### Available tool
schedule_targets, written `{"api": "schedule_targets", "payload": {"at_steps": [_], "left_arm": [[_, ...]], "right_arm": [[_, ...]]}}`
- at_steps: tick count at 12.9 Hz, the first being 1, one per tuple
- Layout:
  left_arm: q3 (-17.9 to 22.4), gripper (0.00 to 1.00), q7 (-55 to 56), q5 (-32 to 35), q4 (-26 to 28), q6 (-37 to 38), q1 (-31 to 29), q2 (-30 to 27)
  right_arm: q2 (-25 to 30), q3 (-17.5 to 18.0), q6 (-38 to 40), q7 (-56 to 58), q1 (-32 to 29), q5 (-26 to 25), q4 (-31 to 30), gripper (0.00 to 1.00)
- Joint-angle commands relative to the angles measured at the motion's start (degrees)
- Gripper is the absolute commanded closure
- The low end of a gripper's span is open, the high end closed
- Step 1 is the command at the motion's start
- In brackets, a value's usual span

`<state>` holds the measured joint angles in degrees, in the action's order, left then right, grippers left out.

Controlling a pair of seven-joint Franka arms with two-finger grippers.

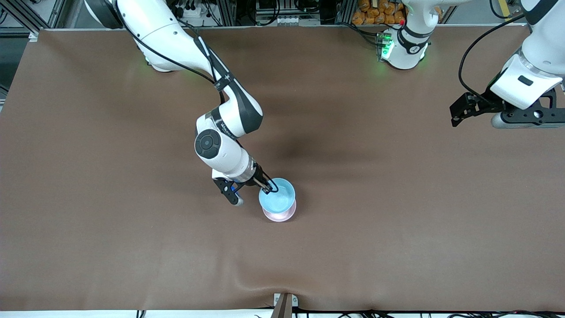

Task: Stack pink and blue bowls on white bowl
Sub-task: 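Lower the blue bowl into the pink bowl and open the right gripper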

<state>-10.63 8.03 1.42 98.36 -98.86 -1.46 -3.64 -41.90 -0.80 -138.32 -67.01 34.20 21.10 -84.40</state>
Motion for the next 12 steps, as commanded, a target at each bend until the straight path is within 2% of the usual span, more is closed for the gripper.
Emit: {"api": "schedule_targets", "payload": {"at_steps": [1,9,10,11,12], "left_arm": [[-0.2,0.00,0.6,-0.7,-1.3,1.3,-0.3,-0.2],[0.1,0.00,0.5,-2.8,-2.9,2.4,-0.7,-0.3],[0.3,0.00,0.3,-2.8,-4.0,2.5,-1.0,-0.3],[0.3,0.00,0.2,-2.8,-4.8,3.1,-1.6,-0.1],[0.2,0.00,0.4,-2.6,-5.3,3.2,-1.5,-0.1]], "right_arm": [[-2.7,-0.6,-2.2,-0.8,0.3,-1.7,2.3,1.00],[-5.3,-0.6,-2.7,-1.0,-0.1,-2.4,5.1,1.00],[-5.3,-0.6,-2.7,-0.9,-0.1,-2.3,5.1,0.91],[-5.3,-0.6,-2.7,-1.1,-0.1,-2.3,5.1,0.55],[-5.2,-0.8,-2.8,-1.3,0.7,-2.5,5.1,0.01]]}}
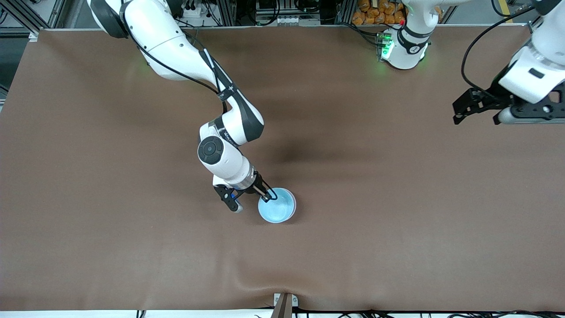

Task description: Stack pink and blue bowls on white bowl

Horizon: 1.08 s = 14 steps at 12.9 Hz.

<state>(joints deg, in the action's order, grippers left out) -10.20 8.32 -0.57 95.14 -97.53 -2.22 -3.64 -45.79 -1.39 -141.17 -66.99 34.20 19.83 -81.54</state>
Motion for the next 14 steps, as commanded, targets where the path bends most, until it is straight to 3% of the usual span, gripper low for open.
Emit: {"api": "schedule_targets", "payload": {"at_steps": [1,5,8,10,14], "left_arm": [[-0.3,0.00,0.2,-0.7,-2.8,1.9,-0.8,0.0],[-0.3,0.00,0.0,-0.9,-3.6,3.1,-0.9,0.4],[-0.2,0.00,0.3,-0.8,-3.6,3.2,-0.9,0.6],[-0.2,0.00,0.4,-0.8,-3.6,3.2,-0.9,0.7],[-0.3,0.00,0.6,-0.8,-3.6,3.2,-0.6,0.8]], "right_arm": [[-1.0,-0.2,0.0,-1.2,0.3,-1.6,2.2,0.00],[1.3,-0.2,2.8,-0.9,-1.1,-1.7,1.7,0.00],[7.2,-0.2,13.3,2.5,-4.5,-1.7,1.7,0.00],[12.1,-0.2,22.3,11.0,-8.4,-1.6,0.4,0.00],[25.5,-0.3,25.9,31.4,-16.9,-1.6,-14.0,0.00]]}}
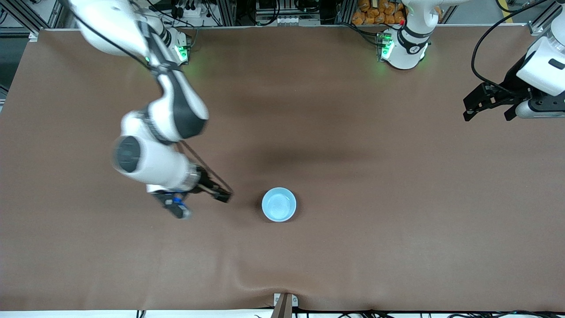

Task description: Stack pink and blue bowls on white bowl

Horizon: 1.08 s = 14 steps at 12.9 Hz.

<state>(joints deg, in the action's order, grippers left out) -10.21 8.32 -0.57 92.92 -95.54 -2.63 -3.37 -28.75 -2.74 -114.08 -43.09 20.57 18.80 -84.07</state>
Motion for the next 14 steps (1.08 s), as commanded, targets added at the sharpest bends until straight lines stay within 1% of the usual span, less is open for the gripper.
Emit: {"api": "schedule_targets", "payload": {"at_steps": [1,2,3,4,7,9,10,11,13,14], "left_arm": [[-0.4,0.00,0.6,-0.8,-1.3,1.2,-0.2,0.6],[-0.5,0.00,0.6,-0.7,-1.3,1.2,-0.1,0.7],[-0.6,0.00,0.2,-0.3,-1.3,1.3,-0.1,0.8],[-0.7,0.00,0.1,0.0,-1.3,1.7,-0.1,0.7],[-0.8,0.00,-1.1,1.1,-1.4,2.8,0.0,0.7],[-0.7,0.00,-2.8,1.1,-1.7,2.9,-0.2,0.7],[-0.7,0.00,-2.8,1.2,-1.7,3.1,-0.2,0.7],[-0.8,0.00,-2.8,1.1,-1.8,3.5,-0.2,0.7],[-0.8,0.00,-3.0,1.2,-1.8,4.2,-0.1,0.7],[-0.8,0.00,-3.2,1.2,-1.9,5.0,0.0,0.8]], "right_arm": [[11.6,1.1,-1.0,12.2,-5.4,-0.7,-15.3,0.00],[14.9,1.1,-1.0,17.9,-8.1,-0.9,-19.2,0.00],[18.4,1.1,-0.8,25.6,-11.2,-2.2,-22.7,0.00],[21.3,1.1,0.0,31.5,-13.6,-4.5,-24.5,0.00],[26.8,1.1,6.3,41.6,-17.5,-14.0,-23.9,0.00],[30.1,1.1,9.0,47.5,-20.7,-14.7,-23.5,0.00],[31.4,1.1,10.8,50.2,-22.0,-14.7,-22.5,0.00],[31.7,1.1,13.9,51.4,-22.8,-14.7,-19.9,0.00],[31.4,1.1,22.9,50.9,-22.9,-15.0,-12.8,0.00],[31.4,1.1,26.0,50.6,-22.9,-15.0,-10.2,0.00]]}}
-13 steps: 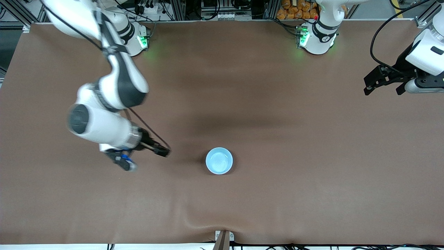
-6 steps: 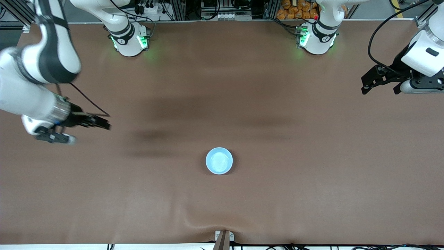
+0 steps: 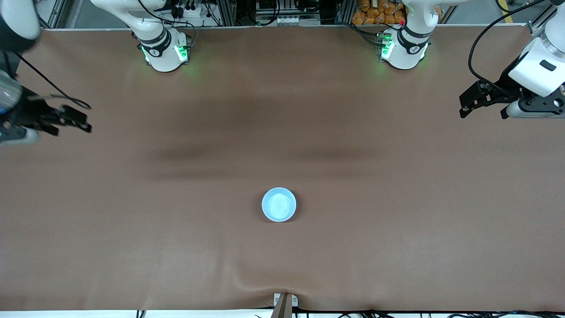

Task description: Stack pink and blue bowls on white bowl

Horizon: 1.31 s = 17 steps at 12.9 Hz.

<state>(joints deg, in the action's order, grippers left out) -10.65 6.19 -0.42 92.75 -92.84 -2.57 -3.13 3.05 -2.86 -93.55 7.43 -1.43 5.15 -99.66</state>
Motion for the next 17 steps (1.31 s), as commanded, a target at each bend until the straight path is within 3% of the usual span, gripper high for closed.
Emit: {"api": "schedule_targets", "payload": {"at_steps": [1,6,17], "left_arm": [[-0.3,0.00,-1.1,1.0,-1.9,3.0,0.0,0.6],[-0.3,0.00,-1.4,2.4,-2.5,3.7,0.1,0.7],[-0.3,0.00,-1.0,2.0,-2.5,3.9,0.0,0.8]], "right_arm": [[-0.4,1.2,7.6,-1.6,-0.9,-1.4,7.3,0.00],[-0.3,1.7,11.2,-7.9,-0.3,-4.7,10.4,0.00],[-0.3,1.5,11.6,-8.1,-0.6,-4.6,10.2,0.00]]}}
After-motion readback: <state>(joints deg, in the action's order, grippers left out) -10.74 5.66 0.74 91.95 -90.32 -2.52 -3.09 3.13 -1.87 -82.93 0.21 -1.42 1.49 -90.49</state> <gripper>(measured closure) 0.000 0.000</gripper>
